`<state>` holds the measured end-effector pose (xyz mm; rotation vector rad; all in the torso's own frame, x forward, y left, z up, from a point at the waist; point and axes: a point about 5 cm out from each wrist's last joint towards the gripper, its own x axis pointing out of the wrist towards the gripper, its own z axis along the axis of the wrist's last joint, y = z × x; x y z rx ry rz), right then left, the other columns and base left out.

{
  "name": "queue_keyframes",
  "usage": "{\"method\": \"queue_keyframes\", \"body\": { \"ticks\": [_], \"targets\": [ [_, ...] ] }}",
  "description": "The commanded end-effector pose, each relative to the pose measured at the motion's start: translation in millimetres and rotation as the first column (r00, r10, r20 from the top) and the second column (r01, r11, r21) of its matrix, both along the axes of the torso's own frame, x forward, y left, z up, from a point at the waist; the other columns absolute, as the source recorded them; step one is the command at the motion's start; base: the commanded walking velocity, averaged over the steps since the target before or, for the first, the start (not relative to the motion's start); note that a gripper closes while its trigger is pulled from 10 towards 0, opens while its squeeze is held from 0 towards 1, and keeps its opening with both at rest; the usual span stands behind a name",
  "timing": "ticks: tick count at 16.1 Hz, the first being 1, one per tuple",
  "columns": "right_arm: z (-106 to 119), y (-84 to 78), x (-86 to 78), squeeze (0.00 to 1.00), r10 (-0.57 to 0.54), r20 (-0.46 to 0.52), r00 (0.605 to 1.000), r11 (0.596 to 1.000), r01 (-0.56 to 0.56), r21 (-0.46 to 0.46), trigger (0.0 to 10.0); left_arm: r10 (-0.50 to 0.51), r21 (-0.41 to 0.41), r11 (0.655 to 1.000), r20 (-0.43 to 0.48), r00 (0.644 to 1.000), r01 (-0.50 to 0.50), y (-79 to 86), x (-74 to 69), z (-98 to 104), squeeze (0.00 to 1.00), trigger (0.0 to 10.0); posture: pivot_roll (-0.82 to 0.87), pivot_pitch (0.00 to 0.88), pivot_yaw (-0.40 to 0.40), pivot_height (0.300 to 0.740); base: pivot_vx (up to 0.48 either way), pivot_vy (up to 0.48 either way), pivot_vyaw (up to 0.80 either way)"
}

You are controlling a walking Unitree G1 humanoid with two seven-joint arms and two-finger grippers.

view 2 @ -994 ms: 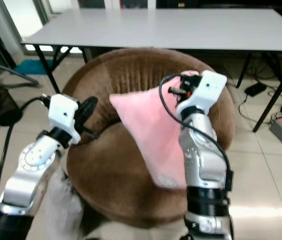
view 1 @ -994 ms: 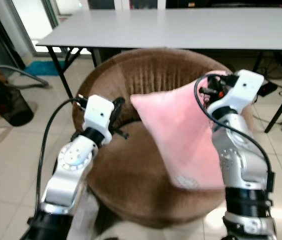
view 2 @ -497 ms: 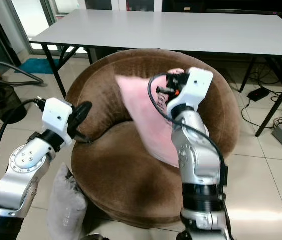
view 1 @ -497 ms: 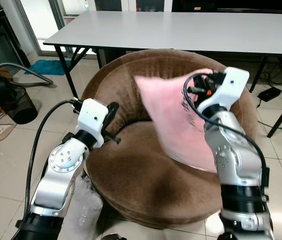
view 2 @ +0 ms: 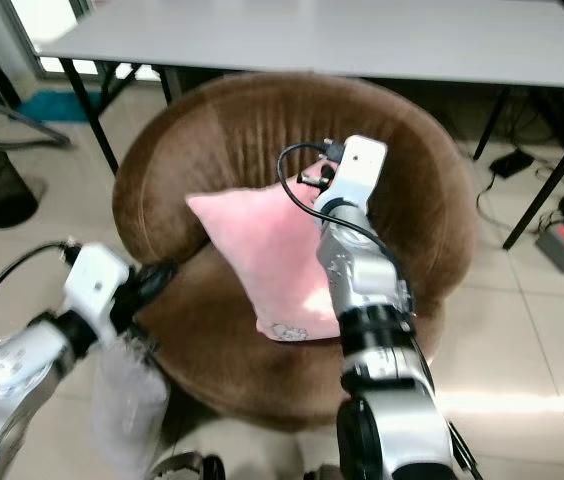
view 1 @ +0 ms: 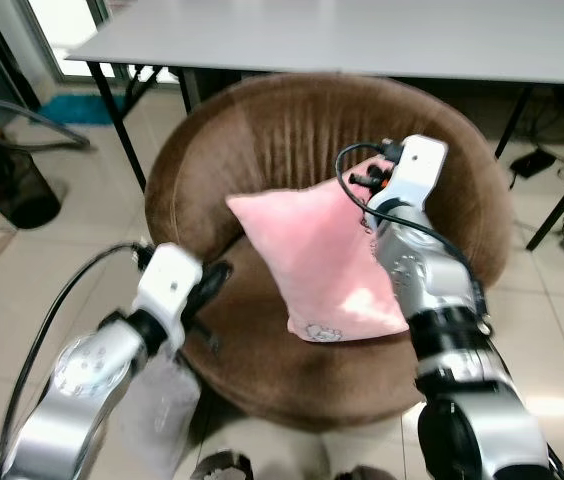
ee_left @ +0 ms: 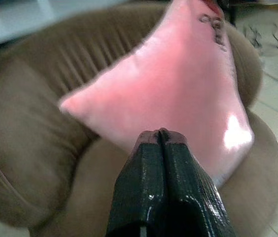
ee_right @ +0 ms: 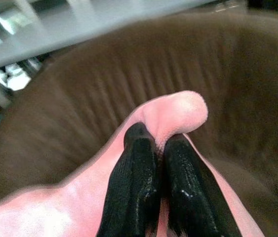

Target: Move the pillow to the sofa from floor

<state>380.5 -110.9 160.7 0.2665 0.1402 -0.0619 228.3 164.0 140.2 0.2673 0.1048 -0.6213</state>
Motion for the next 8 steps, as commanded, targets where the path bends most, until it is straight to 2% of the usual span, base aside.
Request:
{"method": "queue_keyframes", "body": {
  "ticks": [1,2,3,5,6,8],
  "targets": [
    [1,-0.8,4.0,0.00,-0.030,0.015,0.999,1.000,0.030,-0.009,10.0,-0.010,0.001,1.000,-0.004,1.000,0.010,1.8,-4.7,5,0.00,10.0,0.03,0.209,0.039,0.740,0.000,0.000,0.00],
    [0,-13.6,10.1,0.00,-0.138,0.005,0.990,0.990,0.138,-0.014,10.0,-0.033,0.009,0.999,-0.032,0.999,0.033,3.7,-14.0,6,0.00,10.0,0.05,0.226,0.040,0.740,0.000,0.000,0.00],
    [5,-28.6,14.4,0.00,-0.249,0.011,0.968,0.968,0.249,0.039,10.0,-0.049,0.018,0.999,-0.048,0.998,0.050,5.3,-19.8,7,0.00,10.0,0.06,0.239,0.039,0.740,0.000,0.000,0.00],
    [12,-42.5,17.6,0.00,-0.342,0.023,0.940,0.937,0.339,0.080,10.0,-0.056,0.021,0.998,-0.059,0.997,0.057,7.1,-23.1,8,0.00,10.0,0.07,0.254,0.040,0.740,0.000,0.000,0.00],
    [24,-55.1,21.3,0.48,-0.402,0.069,0.913,0.915,0.397,0.071,10.0,-0.053,0.027,0.998,-0.067,0.996,0.055,9.4,-25.5,10,0.00,10.0,0.07,0.253,0.042,0.740,0.000,0.000,0.00],
    [24,-55.1,21.3,0.48,-0.402,0.069,0.913,0.915,0.397,0.071,10.0,-0.053,0.027,0.998,-0.067,0.996,0.055,9.4,-25.5,10,0.00,10.0,0.07,0.253,0.042,0.740,0.000,0.000,0.00]
  ]
}}
